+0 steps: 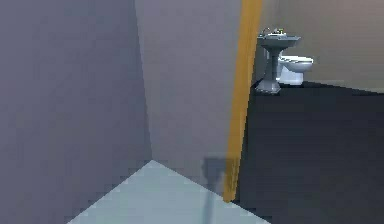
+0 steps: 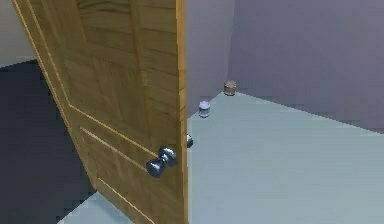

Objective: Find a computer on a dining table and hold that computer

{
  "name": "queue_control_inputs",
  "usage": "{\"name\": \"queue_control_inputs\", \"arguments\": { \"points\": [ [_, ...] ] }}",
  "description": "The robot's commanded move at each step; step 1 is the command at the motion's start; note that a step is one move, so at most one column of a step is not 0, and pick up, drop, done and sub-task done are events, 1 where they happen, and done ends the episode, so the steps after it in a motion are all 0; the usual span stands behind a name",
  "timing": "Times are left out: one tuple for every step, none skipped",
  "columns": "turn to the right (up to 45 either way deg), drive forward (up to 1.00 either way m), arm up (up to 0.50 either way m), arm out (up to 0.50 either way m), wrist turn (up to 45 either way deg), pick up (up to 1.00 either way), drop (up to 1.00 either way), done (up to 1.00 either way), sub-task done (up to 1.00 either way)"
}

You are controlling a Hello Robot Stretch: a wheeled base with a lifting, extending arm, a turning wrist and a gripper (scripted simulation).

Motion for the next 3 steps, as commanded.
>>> {"name": "queue_control_inputs", "arguments": {
  "points": [
    [0.0, 0.05, 0.00, 0.00, 0.0, 0.00, 0.00, 0.00, 0.00],
    [30.0, 0.00, 0.00, 0.00, 0.0, 0.00, 0.00, 0.00, 0.00],
    [0.0, 0.50, 0.00, 0.00, 0.0, 0.00, 0.00, 0.00, 0.00]
  ]
}}
